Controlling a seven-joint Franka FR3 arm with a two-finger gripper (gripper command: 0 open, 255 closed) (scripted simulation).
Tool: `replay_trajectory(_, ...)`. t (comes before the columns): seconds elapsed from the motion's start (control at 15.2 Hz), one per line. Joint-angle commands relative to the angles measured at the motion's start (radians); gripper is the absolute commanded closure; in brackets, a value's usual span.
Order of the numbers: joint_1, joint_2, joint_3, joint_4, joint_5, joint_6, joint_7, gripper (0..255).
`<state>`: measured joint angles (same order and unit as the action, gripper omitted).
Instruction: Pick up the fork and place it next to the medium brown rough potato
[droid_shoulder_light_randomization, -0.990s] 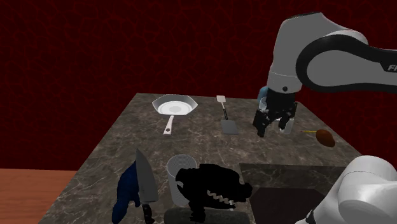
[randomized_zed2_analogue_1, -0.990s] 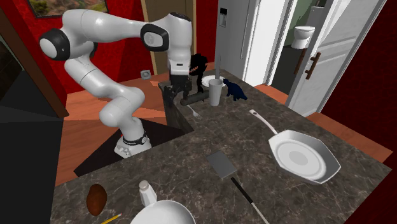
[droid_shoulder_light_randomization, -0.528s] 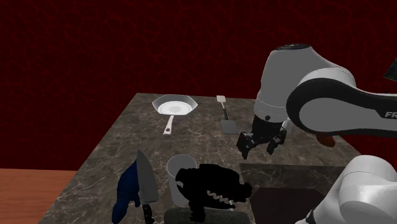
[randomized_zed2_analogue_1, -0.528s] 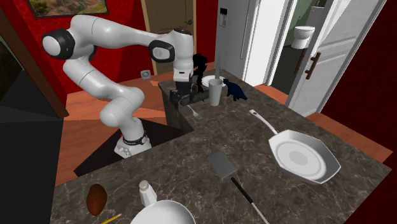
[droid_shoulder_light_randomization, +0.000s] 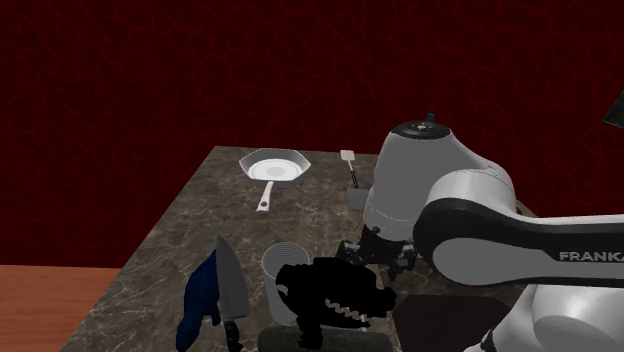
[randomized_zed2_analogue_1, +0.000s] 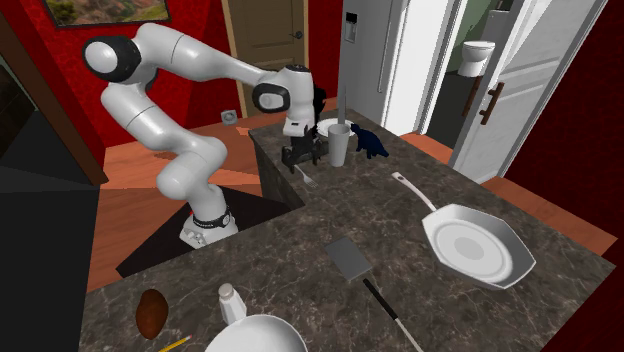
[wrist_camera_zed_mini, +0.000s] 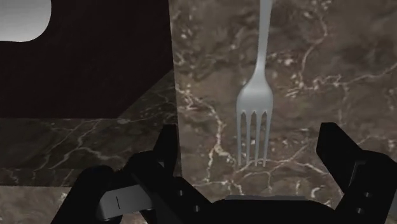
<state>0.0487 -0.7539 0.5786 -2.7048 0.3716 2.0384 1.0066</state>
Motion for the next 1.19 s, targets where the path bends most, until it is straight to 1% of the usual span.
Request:
replay_trajectory(0.0,-0.008,0.038,0.052,-0.002,0.025,0.061,0.06,0)
replay_trajectory(0.4,-0.015,0.094,0.09,-0.049,0.043,0.164,0.06,0)
replay_trajectory(0.46,-0.019,0.112,0.101,-0.061,0.047,0.193,0.06,0)
replay_trajectory(0.99,-0.019,0.112,0.101,-0.06,0.047,0.193,0.06,0)
replay_trajectory(1.06,-0.019,0.112,0.101,-0.06,0.047,0.193,0.06,255)
replay_trajectory(1.12,-0.019,0.112,0.101,-0.06,0.047,0.193,0.06,255)
